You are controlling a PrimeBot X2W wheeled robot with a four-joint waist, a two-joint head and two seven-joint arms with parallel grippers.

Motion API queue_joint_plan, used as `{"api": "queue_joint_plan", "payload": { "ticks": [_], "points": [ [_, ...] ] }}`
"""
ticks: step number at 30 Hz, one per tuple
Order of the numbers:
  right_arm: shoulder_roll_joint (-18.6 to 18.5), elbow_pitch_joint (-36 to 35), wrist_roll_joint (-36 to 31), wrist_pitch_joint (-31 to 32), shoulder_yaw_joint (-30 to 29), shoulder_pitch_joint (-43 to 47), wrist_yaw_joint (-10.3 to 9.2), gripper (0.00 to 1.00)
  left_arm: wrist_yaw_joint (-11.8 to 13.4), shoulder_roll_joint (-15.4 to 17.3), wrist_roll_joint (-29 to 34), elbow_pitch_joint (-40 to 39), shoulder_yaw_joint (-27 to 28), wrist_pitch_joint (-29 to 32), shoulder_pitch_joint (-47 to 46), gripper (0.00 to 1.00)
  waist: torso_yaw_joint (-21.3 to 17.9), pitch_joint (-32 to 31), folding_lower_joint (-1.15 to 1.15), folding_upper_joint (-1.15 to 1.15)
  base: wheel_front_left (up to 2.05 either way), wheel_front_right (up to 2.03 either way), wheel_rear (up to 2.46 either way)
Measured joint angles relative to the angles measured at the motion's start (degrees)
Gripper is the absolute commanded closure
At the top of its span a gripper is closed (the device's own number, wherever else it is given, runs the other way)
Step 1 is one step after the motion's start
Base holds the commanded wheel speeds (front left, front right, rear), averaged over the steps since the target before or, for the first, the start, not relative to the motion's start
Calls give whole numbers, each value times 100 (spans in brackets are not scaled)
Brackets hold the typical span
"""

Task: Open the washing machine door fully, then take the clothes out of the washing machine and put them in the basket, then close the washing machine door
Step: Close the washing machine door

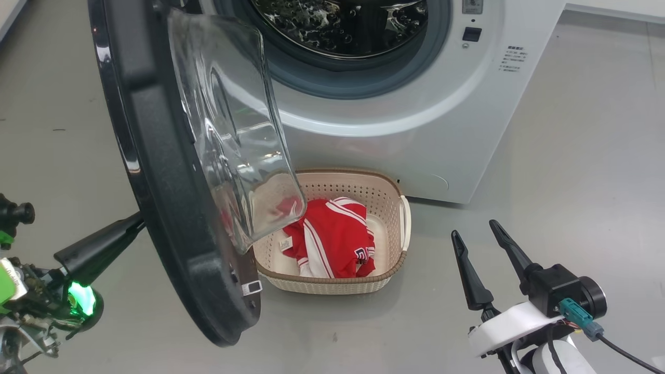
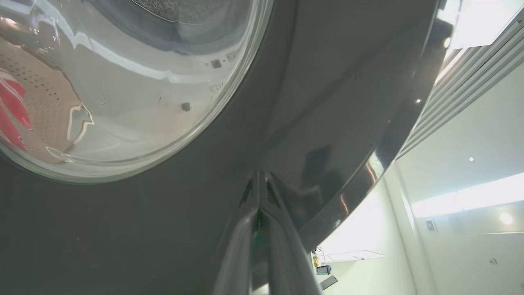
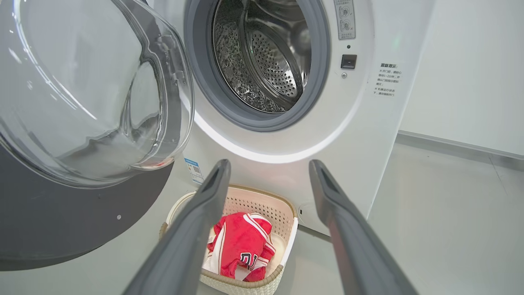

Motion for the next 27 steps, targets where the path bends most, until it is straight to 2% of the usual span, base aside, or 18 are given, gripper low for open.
{"api": "queue_joint_plan", "payload": {
  "ticks": [19, 27],
  "points": [
    [53, -7, 59, -65, 1, -244, -3, 0, -7, -132, -167, -914, -304, 244, 26, 100, -868, 344, 0, 0, 0, 0, 0],
    [89, -3, 80, -74, -14, -440, -2, 0, 90, -238, -207, -1093, -358, 207, -110, 100, -1230, 554, 0, 0, 0, 0, 0]
  ]
}}
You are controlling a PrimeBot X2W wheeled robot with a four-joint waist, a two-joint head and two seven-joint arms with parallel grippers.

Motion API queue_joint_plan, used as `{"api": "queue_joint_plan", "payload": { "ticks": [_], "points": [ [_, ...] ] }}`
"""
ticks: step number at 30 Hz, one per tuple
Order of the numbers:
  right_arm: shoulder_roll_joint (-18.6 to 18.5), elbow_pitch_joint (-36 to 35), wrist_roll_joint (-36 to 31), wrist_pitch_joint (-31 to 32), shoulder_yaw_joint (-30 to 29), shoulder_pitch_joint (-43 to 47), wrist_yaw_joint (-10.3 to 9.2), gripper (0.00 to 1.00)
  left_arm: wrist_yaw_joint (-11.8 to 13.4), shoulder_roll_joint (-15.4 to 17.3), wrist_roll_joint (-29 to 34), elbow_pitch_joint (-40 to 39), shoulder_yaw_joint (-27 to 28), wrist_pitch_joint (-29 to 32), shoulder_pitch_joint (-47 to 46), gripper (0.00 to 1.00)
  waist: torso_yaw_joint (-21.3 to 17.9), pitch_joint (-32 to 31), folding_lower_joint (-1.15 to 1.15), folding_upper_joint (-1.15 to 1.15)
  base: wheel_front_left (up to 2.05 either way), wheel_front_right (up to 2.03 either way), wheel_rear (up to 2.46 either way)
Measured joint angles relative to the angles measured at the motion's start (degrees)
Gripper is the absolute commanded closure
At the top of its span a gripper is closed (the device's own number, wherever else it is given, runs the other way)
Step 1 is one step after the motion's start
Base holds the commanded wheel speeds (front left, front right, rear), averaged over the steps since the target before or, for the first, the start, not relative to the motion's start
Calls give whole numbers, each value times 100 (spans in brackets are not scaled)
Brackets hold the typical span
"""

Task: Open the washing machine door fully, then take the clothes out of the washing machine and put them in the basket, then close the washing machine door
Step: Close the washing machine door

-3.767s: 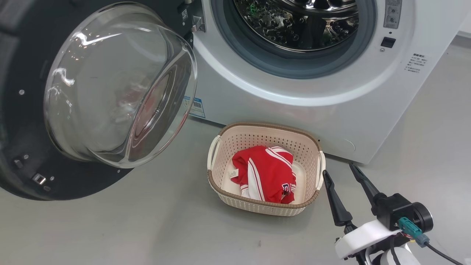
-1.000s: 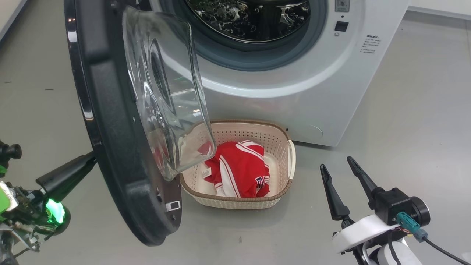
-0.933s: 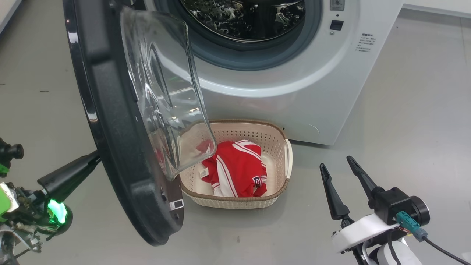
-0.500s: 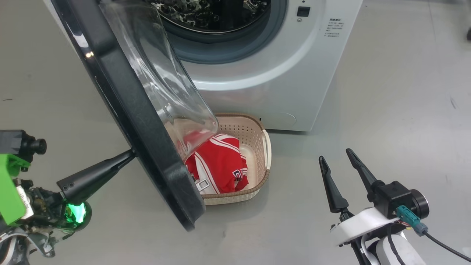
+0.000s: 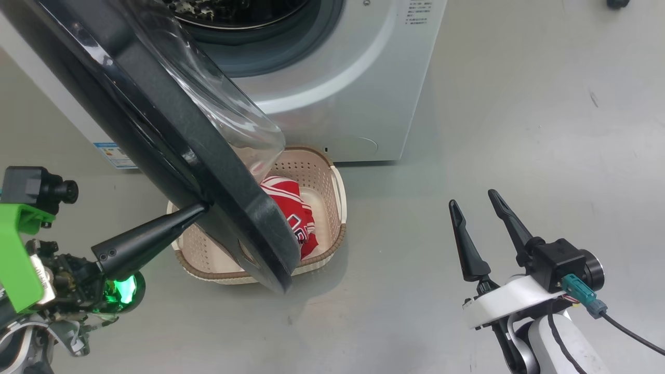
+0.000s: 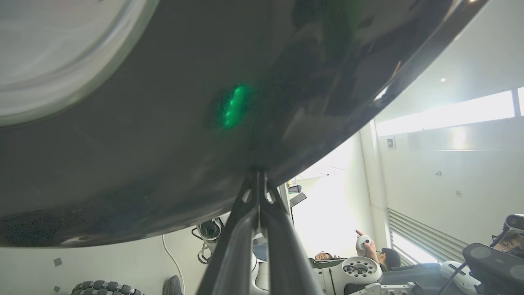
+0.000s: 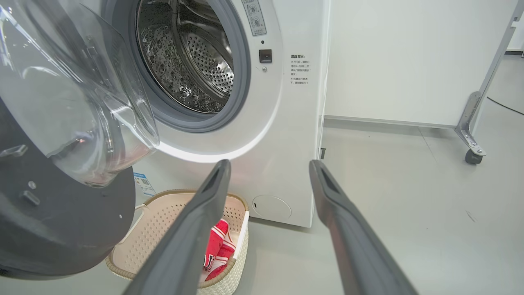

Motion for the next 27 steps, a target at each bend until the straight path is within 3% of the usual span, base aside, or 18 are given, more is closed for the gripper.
{"api": "queue_joint_plan", "payload": {
  "ticks": [27],
  "points": [
    [107, 125, 224, -52, 4, -528, 57, 0, 419, -346, 365, 357, -155, -659, -1286, 100, -1101, 828, 0, 0, 0, 0, 0]
  ]
}}
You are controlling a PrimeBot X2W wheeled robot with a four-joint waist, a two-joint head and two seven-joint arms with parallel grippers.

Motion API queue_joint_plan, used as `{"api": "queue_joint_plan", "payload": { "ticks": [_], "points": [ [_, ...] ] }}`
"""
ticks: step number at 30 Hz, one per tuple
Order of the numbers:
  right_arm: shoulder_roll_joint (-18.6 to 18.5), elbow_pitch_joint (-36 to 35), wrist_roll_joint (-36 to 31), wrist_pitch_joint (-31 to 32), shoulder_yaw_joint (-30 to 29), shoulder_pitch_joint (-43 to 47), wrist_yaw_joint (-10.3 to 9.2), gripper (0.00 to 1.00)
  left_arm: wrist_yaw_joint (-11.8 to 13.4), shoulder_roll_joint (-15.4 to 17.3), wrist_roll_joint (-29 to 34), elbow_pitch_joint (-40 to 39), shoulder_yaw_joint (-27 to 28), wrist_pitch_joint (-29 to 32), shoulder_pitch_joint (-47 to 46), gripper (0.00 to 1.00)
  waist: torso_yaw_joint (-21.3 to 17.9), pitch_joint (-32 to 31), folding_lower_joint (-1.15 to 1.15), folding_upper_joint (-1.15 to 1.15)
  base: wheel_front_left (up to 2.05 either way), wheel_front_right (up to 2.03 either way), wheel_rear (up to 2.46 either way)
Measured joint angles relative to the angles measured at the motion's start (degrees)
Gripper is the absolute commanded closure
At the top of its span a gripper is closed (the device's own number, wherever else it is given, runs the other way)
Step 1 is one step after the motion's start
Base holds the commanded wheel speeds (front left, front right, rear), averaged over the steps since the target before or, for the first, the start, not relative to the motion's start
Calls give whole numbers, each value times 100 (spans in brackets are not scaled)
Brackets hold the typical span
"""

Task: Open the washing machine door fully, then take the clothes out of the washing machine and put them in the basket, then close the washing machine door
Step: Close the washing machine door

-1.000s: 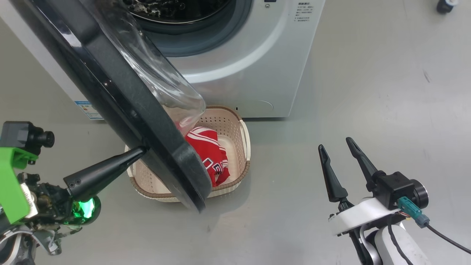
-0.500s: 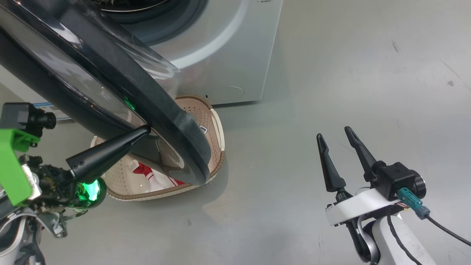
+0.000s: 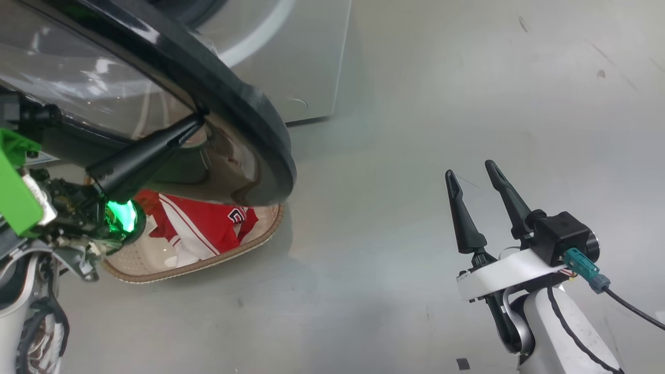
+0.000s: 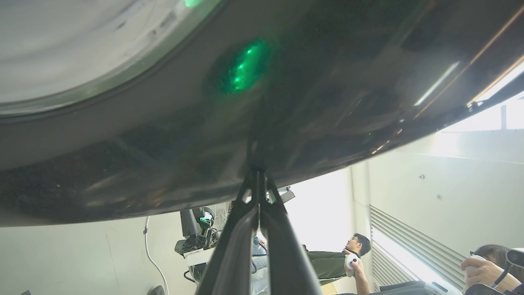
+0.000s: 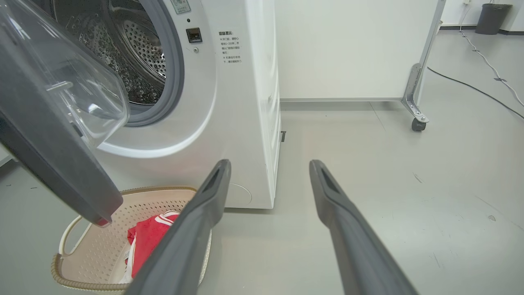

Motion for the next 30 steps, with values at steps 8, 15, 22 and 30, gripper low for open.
{"api": "queue_joint_plan", "payload": {
  "ticks": [8, 15, 22, 30],
  "points": [
    [9, 71, 31, -16, -5, -161, 43, 0, 16, -142, 158, 365, -56, -243, -563, 100, -202, 197, 0, 0, 0, 0, 0],
    [31, 74, 60, -16, 3, -300, 92, 0, 80, -198, 417, 805, -36, -523, -991, 100, -350, 266, 0, 0, 0, 0, 0],
    [36, 96, 68, -18, -5, -323, 98, 0, 82, -253, 723, 1265, -36, -824, -1421, 100, -476, 295, 0, 0, 0, 0, 0],
    [52, 124, 109, -44, -30, -355, 99, 0, 79, -345, 915, 1702, 24, -1161, -1778, 100, -564, 309, 0, 0, 0, 0, 0]
  ]
}}
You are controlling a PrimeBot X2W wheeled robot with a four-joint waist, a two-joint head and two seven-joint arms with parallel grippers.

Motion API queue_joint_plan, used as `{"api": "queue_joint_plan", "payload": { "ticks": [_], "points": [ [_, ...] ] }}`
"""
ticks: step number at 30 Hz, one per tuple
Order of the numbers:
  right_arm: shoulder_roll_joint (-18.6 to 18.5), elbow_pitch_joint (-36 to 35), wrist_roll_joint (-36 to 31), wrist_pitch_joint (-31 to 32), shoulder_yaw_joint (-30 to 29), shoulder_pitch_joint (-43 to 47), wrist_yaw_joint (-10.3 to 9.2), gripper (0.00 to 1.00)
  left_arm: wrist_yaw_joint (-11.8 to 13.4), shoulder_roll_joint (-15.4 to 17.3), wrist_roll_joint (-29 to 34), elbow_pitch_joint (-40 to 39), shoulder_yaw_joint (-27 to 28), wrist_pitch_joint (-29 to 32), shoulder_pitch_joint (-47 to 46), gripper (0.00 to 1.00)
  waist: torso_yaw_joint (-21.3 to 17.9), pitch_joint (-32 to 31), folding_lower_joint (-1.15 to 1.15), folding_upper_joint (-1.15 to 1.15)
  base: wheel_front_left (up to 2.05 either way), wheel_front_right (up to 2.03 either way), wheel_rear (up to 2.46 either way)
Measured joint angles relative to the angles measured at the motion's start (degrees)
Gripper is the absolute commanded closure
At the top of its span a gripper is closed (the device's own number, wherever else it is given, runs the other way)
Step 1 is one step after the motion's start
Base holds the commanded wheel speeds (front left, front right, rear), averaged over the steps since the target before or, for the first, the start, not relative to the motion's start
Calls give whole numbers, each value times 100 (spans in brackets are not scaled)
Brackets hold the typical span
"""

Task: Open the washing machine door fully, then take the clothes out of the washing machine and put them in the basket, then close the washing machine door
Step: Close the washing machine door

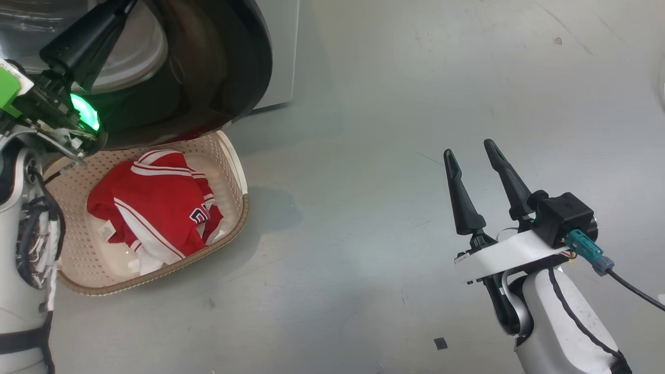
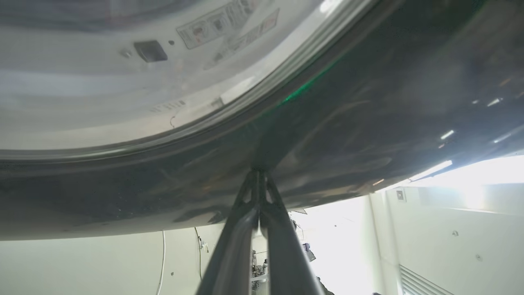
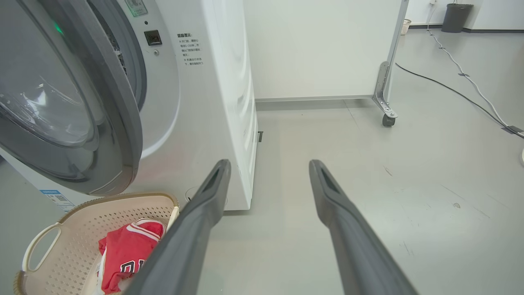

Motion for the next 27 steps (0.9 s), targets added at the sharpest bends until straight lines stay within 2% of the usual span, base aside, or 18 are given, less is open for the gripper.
{"api": "queue_joint_plan", "payload": {
  "ticks": [1, 9, 19, 27],
  "points": [
    [0, 8, 0, 0, -2, -18, 0, 0, -25, 1, 180, 123, 2, -70, -72, 100, -18, -4, 0, 0, 0, 0, 0],
    [3, 10, 7, 0, -31, -26, 0, 0, -122, -44, 180, 401, 1, -118, -186, 100, -40, -24, 0, 0, 0, 0, 0],
    [15, 42, 5, 0, -135, -25, -7, 0, -555, -227, 98, 676, 15, -110, -163, 100, 82, -147, 0, 0, 0, 0, 0],
    [16, 54, -9, 0, -215, 3, -11, 0, -764, -350, 13, 706, 155, -109, 346, 100, 277, -288, 0, 0, 0, 0, 0]
  ]
}}
